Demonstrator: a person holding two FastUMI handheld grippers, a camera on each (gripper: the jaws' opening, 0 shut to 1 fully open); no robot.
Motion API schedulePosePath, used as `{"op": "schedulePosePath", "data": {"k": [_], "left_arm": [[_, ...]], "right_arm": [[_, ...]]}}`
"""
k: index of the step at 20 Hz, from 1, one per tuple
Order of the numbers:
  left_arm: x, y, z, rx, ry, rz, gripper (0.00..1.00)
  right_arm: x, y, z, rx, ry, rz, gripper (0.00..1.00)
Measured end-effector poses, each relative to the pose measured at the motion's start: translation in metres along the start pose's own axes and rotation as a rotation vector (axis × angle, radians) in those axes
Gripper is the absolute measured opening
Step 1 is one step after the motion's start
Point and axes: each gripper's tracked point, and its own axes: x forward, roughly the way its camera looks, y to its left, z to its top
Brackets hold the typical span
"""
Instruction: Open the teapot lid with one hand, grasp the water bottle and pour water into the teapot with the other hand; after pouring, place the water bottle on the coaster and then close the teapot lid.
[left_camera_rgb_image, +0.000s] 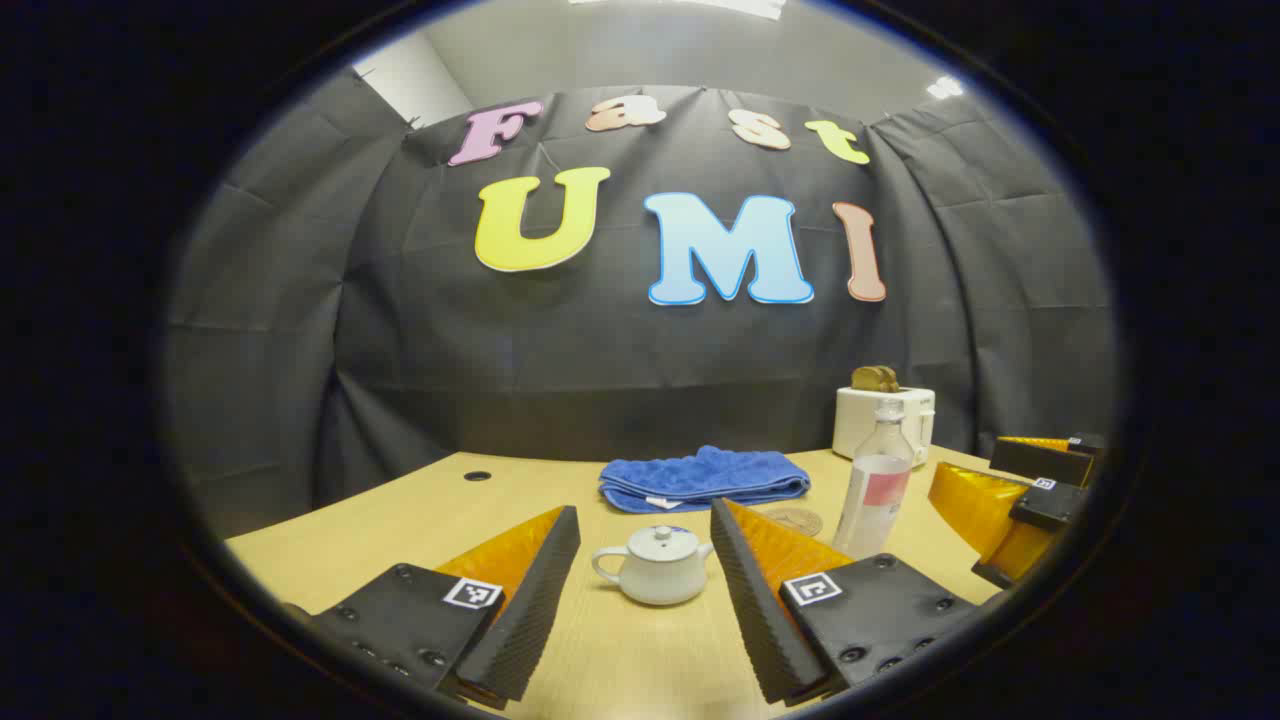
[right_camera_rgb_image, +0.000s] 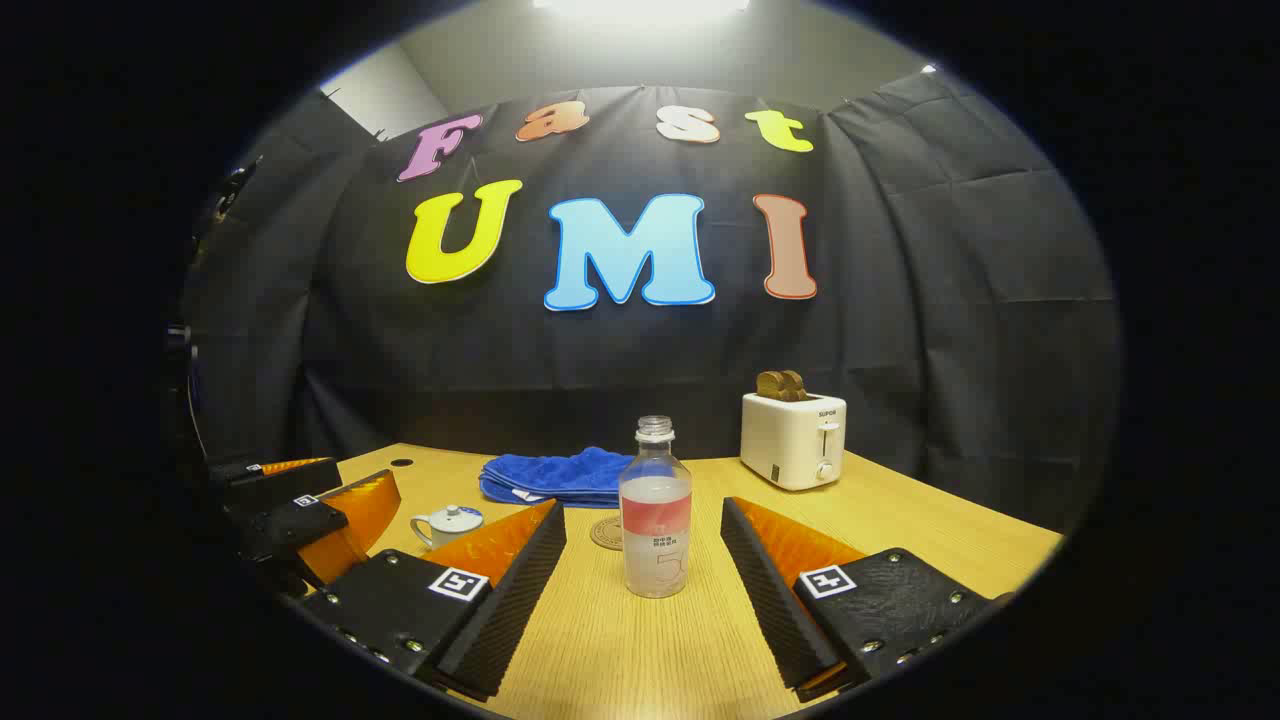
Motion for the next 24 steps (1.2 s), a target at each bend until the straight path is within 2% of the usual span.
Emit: {"op": "schedulePosePath", "data": {"k": [17, 24], "left_arm": [[0.004, 0.002, -0.007, -0.015, 0.019, -0.002, 0.89], [0.031, -0.003, -0.010, -0.028, 0.018, -0.018, 0.87]], "right_arm": [[0.000, 0.003, -0.005, 0.004, 0.011, 0.006, 0.98], [0.001, 0.000, -0.014, 0.004, 0.028, -0.001, 0.97]]}}
